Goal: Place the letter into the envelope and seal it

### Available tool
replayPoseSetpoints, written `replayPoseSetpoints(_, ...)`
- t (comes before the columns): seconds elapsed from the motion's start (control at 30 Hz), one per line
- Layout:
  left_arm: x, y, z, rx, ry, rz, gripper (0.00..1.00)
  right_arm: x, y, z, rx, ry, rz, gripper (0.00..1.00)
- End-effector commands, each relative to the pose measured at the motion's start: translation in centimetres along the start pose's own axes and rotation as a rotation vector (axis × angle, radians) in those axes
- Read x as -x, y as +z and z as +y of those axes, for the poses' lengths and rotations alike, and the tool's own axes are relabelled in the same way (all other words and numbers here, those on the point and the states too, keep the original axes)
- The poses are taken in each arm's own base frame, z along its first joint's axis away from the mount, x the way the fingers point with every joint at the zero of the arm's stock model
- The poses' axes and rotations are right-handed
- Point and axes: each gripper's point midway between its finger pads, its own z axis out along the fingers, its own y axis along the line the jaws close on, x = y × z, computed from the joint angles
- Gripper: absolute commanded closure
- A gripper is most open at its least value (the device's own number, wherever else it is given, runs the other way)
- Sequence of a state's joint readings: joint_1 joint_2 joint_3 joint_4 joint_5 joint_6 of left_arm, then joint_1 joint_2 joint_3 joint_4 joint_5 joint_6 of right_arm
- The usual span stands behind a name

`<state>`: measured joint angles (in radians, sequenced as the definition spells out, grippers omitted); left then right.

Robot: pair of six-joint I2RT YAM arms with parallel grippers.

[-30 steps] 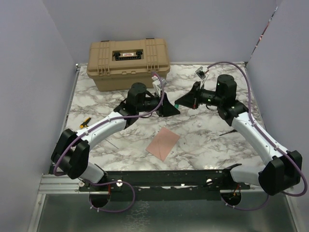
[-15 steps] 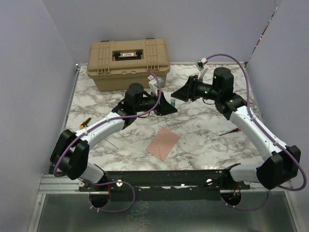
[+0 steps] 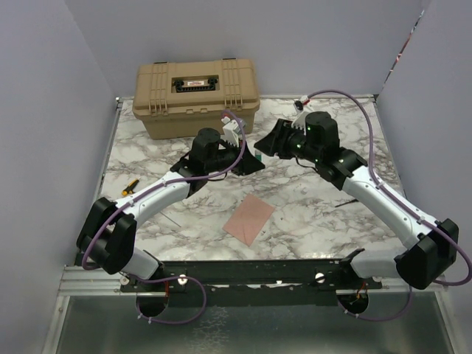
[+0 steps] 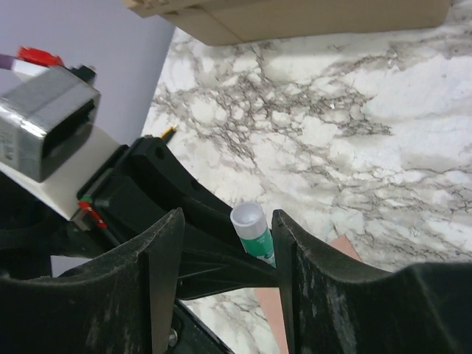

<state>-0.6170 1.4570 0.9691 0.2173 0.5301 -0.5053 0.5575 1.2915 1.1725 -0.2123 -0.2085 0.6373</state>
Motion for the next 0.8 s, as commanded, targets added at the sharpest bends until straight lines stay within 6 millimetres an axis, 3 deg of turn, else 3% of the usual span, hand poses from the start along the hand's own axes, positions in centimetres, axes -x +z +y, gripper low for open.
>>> replayPoseSetpoints(0.0,0.1,-0.5,0.1,0.015,0.023,-0.009,1.00,-0.9,0.5,-1.1,-0.100,-0.022,0.020,0.46)
replayPoseSetpoints(0.17,0.0,-0.5,-0.5,-0.018,0.025,0.006,1.00,-2.1,1.0,-0.6,-0.072,-0.065,0.082,0.50)
replayPoseSetpoints(0.43,-0.2,-1.0,-2.3,-0.102,0.047,0.033,1.00,-2.9,1.2,-0.7,-0.063,-0.088,0.118,0.78)
replayPoseSetpoints(0.53,-0.2,-1.2,-2.7,-0.119,0.050,0.036,1.00,-3.4,1.1,-0.2,-0.029,-0.107,0.145,0.77)
replayPoseSetpoints(0.77,-0.3,-1.6,-3.4,-0.147,0.054,0.044,1.00,-3.7,0.8,-0.5,-0.042,-0.117,0.163,0.65)
